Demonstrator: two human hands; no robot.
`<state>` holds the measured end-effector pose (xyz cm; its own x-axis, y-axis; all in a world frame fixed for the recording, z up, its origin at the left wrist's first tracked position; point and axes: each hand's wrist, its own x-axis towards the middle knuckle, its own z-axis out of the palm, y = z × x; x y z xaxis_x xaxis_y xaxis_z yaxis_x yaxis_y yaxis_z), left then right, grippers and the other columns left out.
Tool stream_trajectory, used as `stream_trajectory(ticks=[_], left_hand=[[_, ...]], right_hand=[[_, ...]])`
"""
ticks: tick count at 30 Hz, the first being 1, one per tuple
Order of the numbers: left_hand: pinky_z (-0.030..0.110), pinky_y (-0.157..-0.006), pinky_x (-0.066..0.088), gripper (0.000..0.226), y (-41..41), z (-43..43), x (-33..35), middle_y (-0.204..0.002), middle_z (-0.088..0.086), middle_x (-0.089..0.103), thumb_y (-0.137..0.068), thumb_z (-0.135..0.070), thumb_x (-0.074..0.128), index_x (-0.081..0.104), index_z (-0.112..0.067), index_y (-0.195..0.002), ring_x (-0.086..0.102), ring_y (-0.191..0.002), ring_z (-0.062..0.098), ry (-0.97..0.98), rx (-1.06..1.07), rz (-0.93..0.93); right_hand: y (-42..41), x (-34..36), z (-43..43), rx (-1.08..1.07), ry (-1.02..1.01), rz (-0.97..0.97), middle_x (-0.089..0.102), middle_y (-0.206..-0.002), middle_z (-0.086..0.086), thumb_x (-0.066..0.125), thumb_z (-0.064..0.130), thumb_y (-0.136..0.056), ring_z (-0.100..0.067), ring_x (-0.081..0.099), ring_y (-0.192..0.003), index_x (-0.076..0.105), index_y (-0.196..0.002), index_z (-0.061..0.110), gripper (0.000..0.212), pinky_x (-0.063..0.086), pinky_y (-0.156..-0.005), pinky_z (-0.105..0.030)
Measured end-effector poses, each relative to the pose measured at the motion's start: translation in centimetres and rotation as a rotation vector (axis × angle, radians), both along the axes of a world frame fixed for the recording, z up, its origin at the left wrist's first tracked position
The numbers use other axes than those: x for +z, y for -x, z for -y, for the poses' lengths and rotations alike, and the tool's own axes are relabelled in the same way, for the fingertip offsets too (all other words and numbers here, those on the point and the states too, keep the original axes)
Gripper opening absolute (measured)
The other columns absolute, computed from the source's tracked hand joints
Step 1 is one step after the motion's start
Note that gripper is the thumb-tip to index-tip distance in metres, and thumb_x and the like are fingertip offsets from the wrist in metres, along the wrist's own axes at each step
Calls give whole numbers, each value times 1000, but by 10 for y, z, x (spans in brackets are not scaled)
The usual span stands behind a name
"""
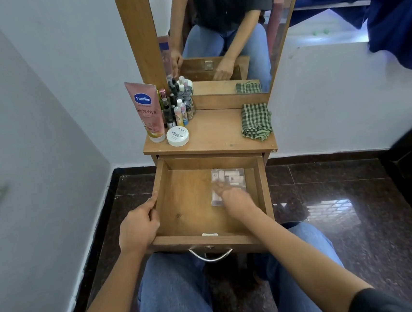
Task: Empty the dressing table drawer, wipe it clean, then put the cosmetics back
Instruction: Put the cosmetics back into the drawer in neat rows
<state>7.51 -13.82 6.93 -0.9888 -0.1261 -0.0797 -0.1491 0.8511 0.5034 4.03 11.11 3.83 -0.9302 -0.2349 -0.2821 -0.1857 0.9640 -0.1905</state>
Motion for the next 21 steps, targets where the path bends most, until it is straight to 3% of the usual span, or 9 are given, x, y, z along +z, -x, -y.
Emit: stream_trajectory(ticks=[2, 3, 11, 18, 20, 21], left_hand=[[23, -46, 34, 51, 0, 0, 0, -55, -7, 53, -93, -16, 46, 49, -39, -138, 51, -49, 10, 0, 2, 2], [24, -46, 34, 51, 0, 0, -1, -54, -7, 52, -93, -16, 46, 49, -40, -138, 51, -49, 10, -4, 5, 4], [23, -47, 34, 52, 1, 2, -2, -56, -6, 54, -94, -16, 46, 48, -41, -139, 52, -51, 10, -4, -4, 7], [27, -52, 39, 51, 1, 2, -2, -60, -11, 53, -94, -17, 47, 47, -41, -139, 52, -55, 8, -20, -1, 11], [27, -53, 40, 52, 0, 1, -2, -60, -11, 54, -93, -17, 47, 48, -42, -139, 53, -55, 9, -32, 2, 14], [27, -53, 40, 52, 0, 1, -2, -60, -11, 54, -93, -17, 47, 48, -42, -138, 53, -55, 9, -38, 5, 13]], right_hand=[[3, -7, 7, 145, 33, 86, -7, -160, -3, 44, -5, -91, -22, 3, -147, 0, -153, 20, 80, 14, -117, -37], [5, -11, 7, 174, 12, 109, -10, -160, -2, 44, -2, -93, -22, -3, -147, 0, -153, 19, 77, 6, -118, -37], [8, -26, -24, -23, 91, 107, 0, -160, 5, 40, -6, -93, -16, -1, -147, 9, -153, 21, 73, 2, -117, -34], [13, -26, -25, -35, 96, 166, 5, -161, 1, 42, -2, -96, -21, 4, -148, 13, -153, 16, 67, 9, -118, -39], [13, -20, -23, -83, 99, 144, 35, -151, -10, 47, 4, -96, -30, 31, -140, 37, -143, 8, 48, 34, -111, -40], [15, -11, -19, -136, 106, 61, 54, -130, -14, 49, 9, -95, -32, 51, -124, 51, -128, 6, 33, 47, -95, -36]])
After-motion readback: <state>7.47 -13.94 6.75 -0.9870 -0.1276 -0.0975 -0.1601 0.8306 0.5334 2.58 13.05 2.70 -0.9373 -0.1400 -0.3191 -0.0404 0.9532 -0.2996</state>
